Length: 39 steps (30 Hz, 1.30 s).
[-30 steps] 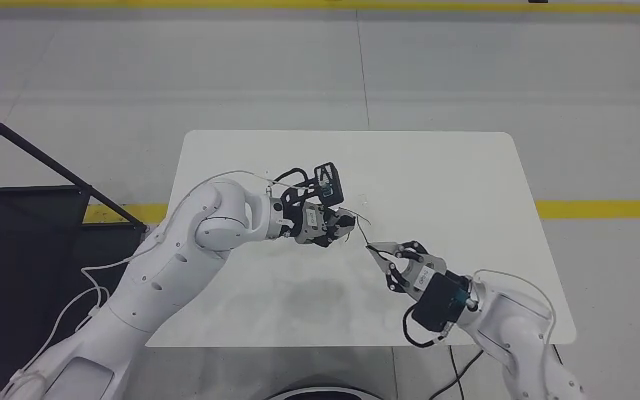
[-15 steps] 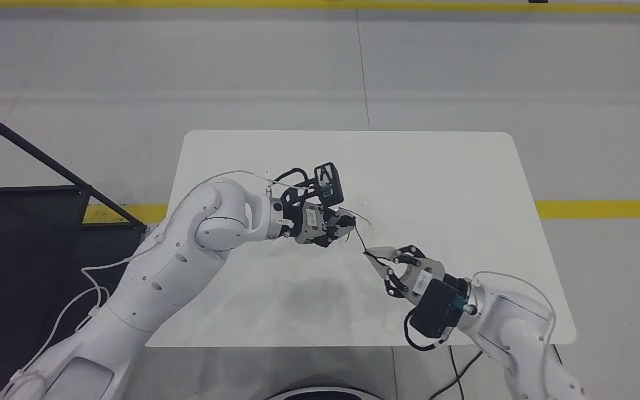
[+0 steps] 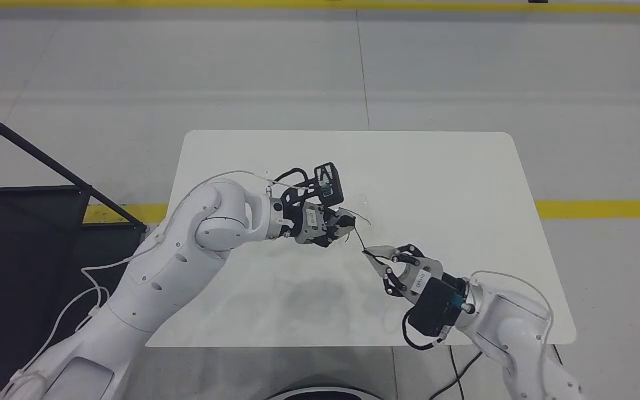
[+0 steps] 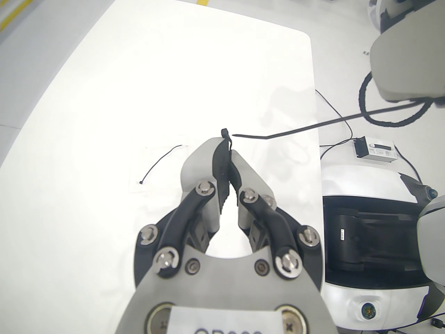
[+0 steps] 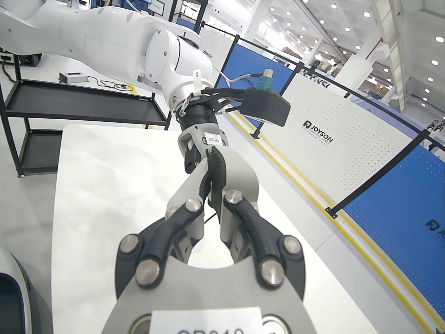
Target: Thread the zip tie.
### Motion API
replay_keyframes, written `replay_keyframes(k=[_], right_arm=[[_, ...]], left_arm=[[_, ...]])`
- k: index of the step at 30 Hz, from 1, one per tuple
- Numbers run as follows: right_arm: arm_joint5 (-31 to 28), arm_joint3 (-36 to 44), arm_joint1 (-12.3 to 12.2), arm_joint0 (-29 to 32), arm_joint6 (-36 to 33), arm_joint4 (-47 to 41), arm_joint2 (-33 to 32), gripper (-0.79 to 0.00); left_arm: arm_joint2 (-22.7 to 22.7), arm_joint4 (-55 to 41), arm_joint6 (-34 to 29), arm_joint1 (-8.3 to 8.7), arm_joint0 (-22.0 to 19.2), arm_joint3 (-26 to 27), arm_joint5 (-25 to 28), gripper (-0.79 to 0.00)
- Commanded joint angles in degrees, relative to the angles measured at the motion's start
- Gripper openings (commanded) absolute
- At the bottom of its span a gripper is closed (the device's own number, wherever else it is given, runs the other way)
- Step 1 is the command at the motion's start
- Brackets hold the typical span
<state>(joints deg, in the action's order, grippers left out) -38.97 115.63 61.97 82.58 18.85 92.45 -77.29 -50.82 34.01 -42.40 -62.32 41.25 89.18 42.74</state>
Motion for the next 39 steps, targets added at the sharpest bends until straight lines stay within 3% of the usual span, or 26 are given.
replay_keyframes(k=[1, 23, 39], right_arm=[[0.0, 0.0, 0.0, -0.1, -0.2, -0.2, 0.0, -0.785], [2.1, -0.7, -0.2, -0.5, -1.3, -2.0, 0.3, -0.785], [8.8, -0.3, 0.0, 0.4, -0.1, -2.5, 0.6, -0.785]], left_arm=[[0.0, 0.0, 0.0, 0.00, 0.0, 0.0, 0.0, -0.785], [0.0, 0.0, 0.0, 0.00, 0.0, 0.0, 0.0, -0.785], [0.0, 0.0, 0.0, 0.00, 0.0, 0.0, 0.0, -0.785]])
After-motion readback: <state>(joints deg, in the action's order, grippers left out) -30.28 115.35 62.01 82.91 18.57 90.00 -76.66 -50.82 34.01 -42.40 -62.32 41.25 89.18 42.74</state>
